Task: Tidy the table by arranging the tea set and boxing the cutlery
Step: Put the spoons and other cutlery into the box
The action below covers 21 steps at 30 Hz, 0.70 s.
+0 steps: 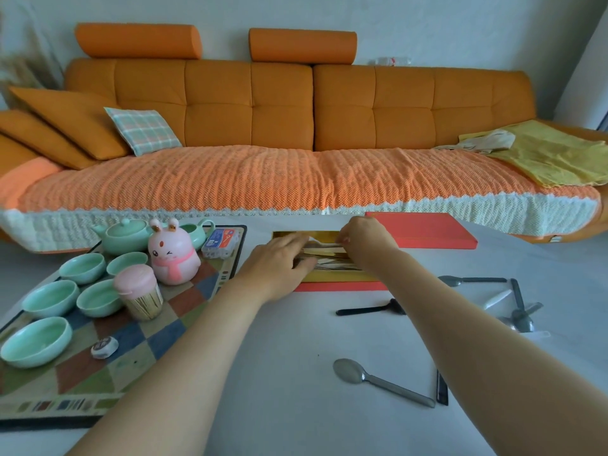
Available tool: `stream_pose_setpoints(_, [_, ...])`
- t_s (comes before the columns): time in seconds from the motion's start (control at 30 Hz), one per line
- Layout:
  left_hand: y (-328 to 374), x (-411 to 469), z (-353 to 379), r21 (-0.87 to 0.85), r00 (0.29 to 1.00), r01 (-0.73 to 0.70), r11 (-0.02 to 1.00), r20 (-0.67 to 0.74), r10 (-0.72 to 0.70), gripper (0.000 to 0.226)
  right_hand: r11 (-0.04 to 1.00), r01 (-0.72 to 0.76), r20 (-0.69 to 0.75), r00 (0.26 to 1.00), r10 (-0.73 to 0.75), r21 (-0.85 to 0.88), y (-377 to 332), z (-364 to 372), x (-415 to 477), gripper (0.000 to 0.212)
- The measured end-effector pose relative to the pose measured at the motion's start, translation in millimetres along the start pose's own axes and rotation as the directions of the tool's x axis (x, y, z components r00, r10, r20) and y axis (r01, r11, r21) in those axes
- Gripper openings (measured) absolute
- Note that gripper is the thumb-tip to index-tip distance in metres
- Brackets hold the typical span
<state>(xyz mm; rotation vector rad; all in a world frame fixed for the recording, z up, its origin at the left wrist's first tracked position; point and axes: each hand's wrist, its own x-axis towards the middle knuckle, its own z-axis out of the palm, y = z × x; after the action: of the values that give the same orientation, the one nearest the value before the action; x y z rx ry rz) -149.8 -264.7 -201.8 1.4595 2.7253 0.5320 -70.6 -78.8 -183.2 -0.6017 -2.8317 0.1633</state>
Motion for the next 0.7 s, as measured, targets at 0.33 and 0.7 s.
stream_pose_setpoints(0.33, [5.0,1.7,0.3,0.058,1.0,-0.024,0.998,-0.012,0.025,0.059,0.971,0.008,0.125,0.991,-0.039,0.24,8.5,-12.3,-19.4,0.035])
stream_pose_setpoints(0.7, [56.9,-21.2,4.2,0.048,0.878,-0.35,0.935,-0.331,0.346,0.006,0.915,0.209,-0.072,0.978,-0.196,0.344,16.8,-44.0,-74.0,0.033])
